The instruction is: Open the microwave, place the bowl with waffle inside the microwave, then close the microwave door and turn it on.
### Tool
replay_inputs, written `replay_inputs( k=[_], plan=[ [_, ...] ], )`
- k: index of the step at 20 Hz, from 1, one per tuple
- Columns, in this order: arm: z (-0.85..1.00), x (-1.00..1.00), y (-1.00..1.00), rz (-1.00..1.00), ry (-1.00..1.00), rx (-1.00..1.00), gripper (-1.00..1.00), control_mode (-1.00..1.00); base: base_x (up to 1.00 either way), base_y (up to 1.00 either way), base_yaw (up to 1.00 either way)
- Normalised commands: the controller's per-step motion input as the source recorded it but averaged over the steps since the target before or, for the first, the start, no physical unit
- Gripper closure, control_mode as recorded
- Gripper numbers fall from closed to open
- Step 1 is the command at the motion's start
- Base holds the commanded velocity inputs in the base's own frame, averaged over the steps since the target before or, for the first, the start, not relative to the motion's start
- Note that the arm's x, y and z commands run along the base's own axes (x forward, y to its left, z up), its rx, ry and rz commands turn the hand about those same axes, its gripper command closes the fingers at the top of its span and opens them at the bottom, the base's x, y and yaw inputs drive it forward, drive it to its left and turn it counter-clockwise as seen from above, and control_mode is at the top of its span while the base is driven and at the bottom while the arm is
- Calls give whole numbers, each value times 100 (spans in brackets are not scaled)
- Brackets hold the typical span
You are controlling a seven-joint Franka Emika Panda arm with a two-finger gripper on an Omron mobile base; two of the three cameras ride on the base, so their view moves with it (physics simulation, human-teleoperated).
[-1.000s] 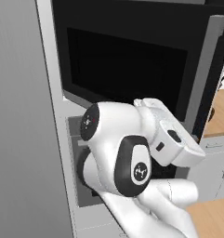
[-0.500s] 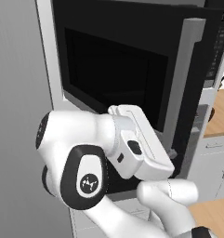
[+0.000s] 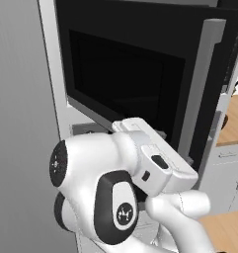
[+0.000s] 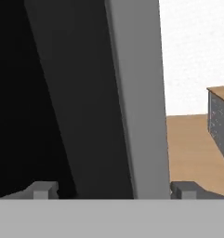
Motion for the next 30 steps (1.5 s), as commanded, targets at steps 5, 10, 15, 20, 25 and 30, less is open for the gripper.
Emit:
replay_inputs(
  k=[5,10,15,20,25,30],
  plan=[
    [-2,-5,21,20,4,-19,-100,-100,0,0,0],
    [0,-40,9,14,0,-15,-100,-100,0,0,0],
    [2,-53,-2,25,0,-10,-100,-100,0,0,0],
    [11,-40,-33,33,0,0,-100,-100,0,0,0],
    [1,-27,-72,51,0,1,-100,-100,0,0,0],
    [0,-6,-83,55,0,0,-100,-100,0,0,0]
  ],
)
